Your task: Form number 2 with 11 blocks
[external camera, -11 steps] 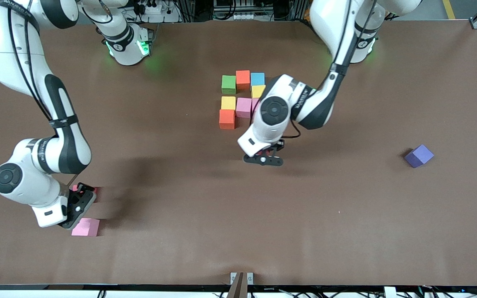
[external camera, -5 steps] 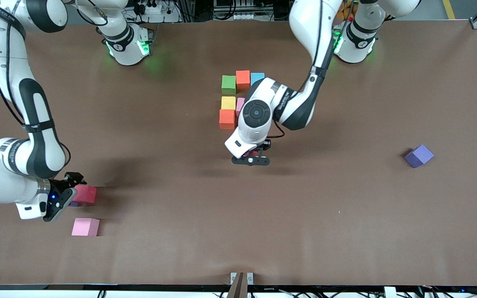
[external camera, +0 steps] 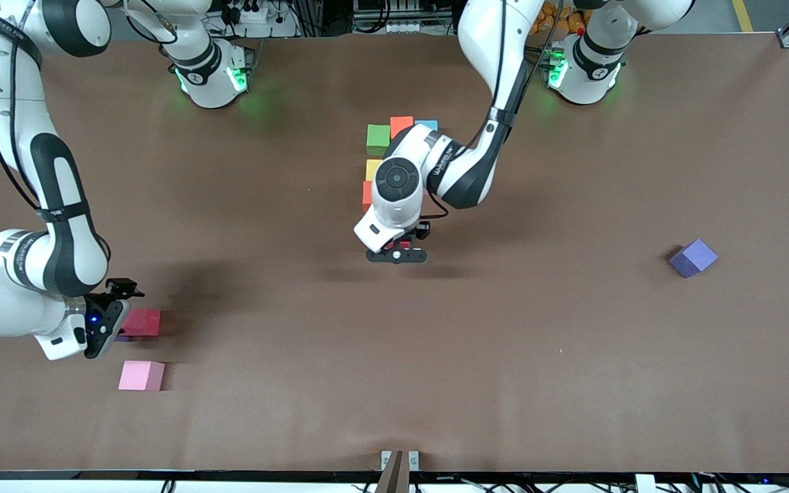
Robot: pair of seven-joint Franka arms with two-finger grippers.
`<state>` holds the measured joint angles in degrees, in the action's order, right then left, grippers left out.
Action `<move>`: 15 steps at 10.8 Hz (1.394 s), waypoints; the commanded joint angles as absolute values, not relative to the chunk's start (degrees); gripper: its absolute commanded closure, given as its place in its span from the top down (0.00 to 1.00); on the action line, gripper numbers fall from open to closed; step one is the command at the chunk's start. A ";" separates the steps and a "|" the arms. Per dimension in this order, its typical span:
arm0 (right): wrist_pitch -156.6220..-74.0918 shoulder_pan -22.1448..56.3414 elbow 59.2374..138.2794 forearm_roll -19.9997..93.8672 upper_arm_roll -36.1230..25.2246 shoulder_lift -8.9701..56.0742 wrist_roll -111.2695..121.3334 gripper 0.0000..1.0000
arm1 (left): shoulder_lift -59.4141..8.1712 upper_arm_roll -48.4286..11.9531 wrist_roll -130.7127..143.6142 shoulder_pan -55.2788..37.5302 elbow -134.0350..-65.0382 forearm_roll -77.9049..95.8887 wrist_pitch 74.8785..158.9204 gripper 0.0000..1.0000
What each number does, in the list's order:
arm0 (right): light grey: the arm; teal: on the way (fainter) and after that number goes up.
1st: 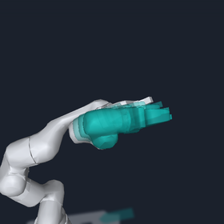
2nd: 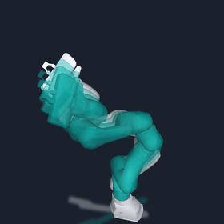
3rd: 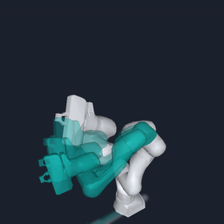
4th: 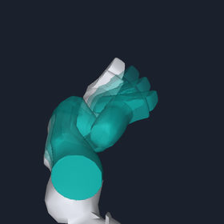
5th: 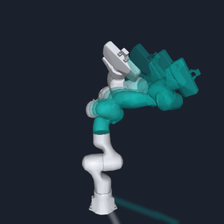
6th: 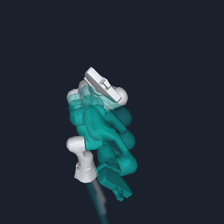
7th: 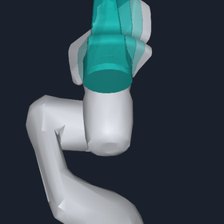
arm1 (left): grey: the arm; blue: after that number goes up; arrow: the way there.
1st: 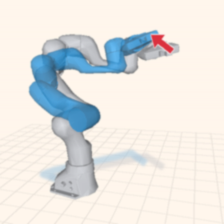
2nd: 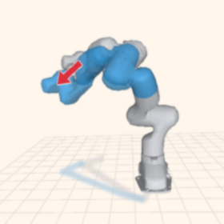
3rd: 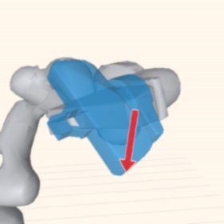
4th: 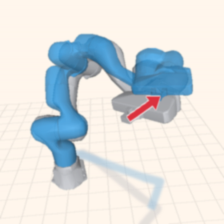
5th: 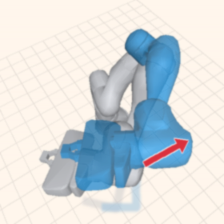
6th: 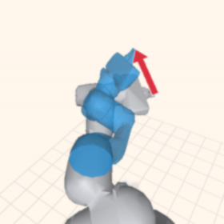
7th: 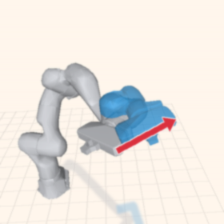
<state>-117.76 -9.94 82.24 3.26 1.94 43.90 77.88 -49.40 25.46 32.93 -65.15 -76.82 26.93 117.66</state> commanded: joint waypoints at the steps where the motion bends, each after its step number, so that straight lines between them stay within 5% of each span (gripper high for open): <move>1: -121.36 -9.76 81.56 4.04 2.72 45.17 87.06 1.00 | -52.12 27.25 34.89 -66.71 -73.65 28.65 116.81 0.11; 15: -123.05 -10.63 80.68 10.11 2.55 47.99 87.31 1.00 | -52.64 25.32 34.98 -68.82 -74.00 29.36 118.39 0.18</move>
